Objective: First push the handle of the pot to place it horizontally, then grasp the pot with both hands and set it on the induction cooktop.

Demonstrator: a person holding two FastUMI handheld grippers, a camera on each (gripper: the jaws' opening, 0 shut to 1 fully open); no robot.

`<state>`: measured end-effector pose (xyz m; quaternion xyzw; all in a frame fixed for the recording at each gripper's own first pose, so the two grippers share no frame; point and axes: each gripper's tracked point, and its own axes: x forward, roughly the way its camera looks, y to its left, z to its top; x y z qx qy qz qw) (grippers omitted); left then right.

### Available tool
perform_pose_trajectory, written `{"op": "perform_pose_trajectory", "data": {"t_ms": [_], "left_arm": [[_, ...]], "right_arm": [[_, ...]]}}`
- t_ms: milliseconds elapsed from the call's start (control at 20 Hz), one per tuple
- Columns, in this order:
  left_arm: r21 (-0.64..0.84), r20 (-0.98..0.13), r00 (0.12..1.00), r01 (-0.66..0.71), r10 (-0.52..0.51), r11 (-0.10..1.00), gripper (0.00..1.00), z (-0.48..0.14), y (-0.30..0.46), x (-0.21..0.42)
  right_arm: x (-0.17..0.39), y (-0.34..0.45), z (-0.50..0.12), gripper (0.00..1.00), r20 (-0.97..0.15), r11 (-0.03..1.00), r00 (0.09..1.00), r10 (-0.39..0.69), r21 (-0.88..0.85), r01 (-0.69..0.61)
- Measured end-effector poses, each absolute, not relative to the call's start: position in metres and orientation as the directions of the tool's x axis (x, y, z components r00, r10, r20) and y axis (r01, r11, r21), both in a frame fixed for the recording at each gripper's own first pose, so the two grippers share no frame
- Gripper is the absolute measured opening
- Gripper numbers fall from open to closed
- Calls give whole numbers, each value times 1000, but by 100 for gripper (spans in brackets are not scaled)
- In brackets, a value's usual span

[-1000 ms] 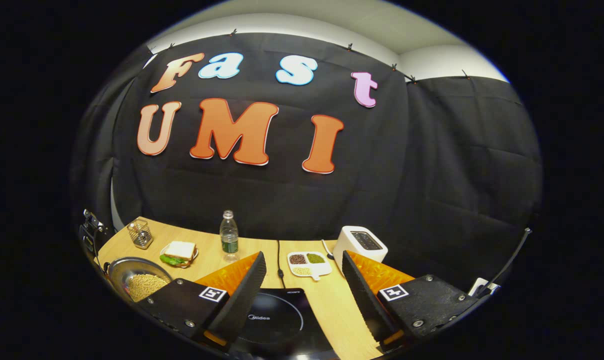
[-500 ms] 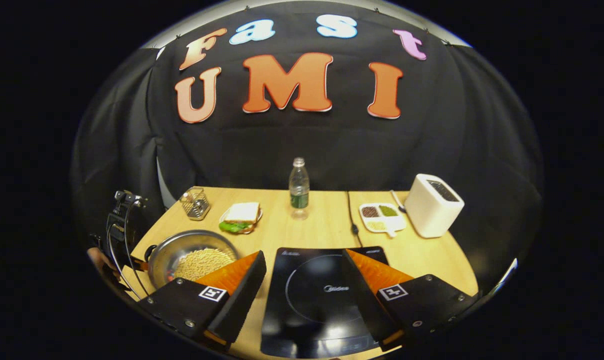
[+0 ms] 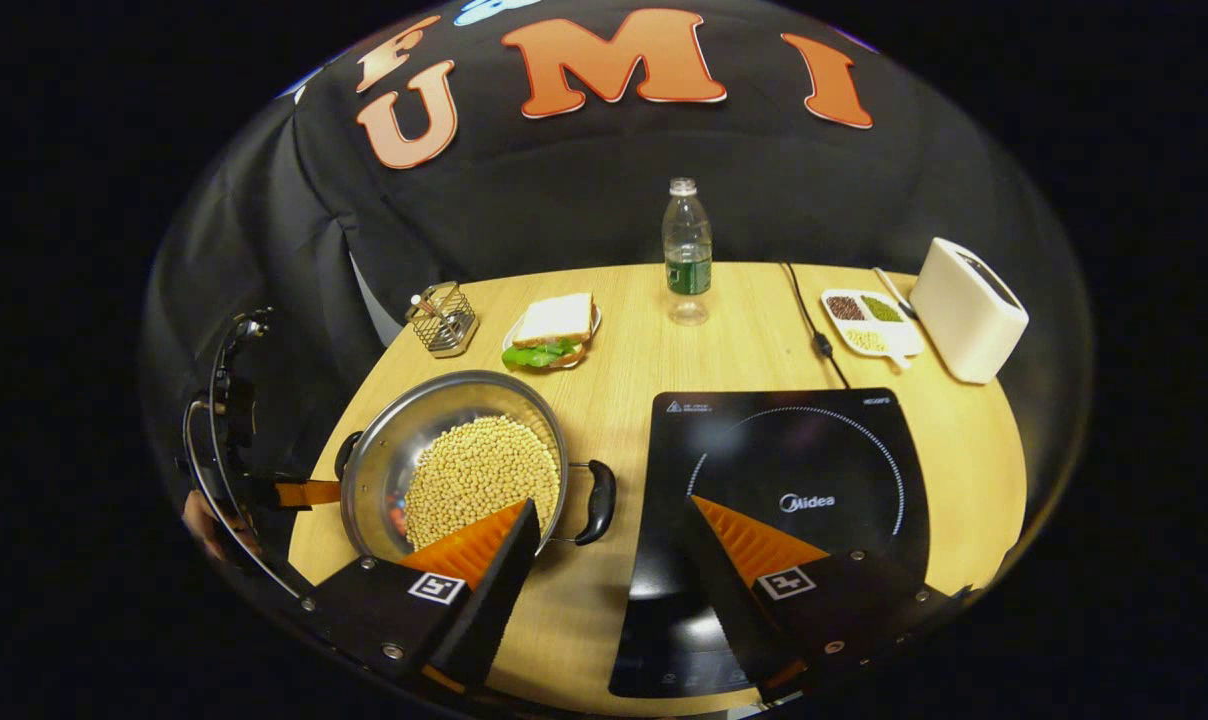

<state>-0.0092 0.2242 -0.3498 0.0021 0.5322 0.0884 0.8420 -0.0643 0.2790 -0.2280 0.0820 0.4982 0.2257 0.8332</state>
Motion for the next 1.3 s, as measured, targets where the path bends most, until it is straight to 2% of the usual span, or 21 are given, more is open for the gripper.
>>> {"op": "perform_pose_trajectory", "data": {"t_ms": [150, 200, 250, 300, 400, 450, 500, 1000, 1300], "left_arm": [[70, -860, 499, -98, 110, 993, 2, -327, 218, 7], [72, -847, 522, -84, 105, 994, 5, -322, 217, 14], [70, -843, 529, -70, 97, 995, 23, -319, 215, 19], [69, -844, 529, -55, 88, 996, 31, -315, 214, 20], [68, -855, 513, -38, 78, 997, 60, -322, 209, 21], [64, -861, 504, -36, 73, 997, 78, -326, 207, 22], [62, -865, 497, -34, 70, 998, 82, -331, 206, 25], [62, -874, 484, 7, 51, 998, 82, -366, 208, 50], [27, -877, 480, -10, 29, 1000, 82, -386, 209, 55]], "right_arm": [[-71, 294, -236, 89, -806, 876, 360, 470, 375, -303], [-70, 297, -239, 89, -812, 876, 348, 469, 376, -303], [-72, 300, -242, 88, -819, 877, 335, 466, 376, -301], [-72, 303, -245, 88, -826, 878, 323, 462, 376, -295], [-72, 307, -250, 88, -836, 881, 304, 456, 376, -287], [-72, 311, -253, 88, -839, 881, 297, 455, 376, -287], [-72, 315, -255, 88, -841, 879, 287, 458, 379, -290], [-67, 321, -292, 88, -892, 910, 239, 383, 320, -263], [-65, 330, -307, 75, -903, 917, 222, 368, 313, -247]]}}
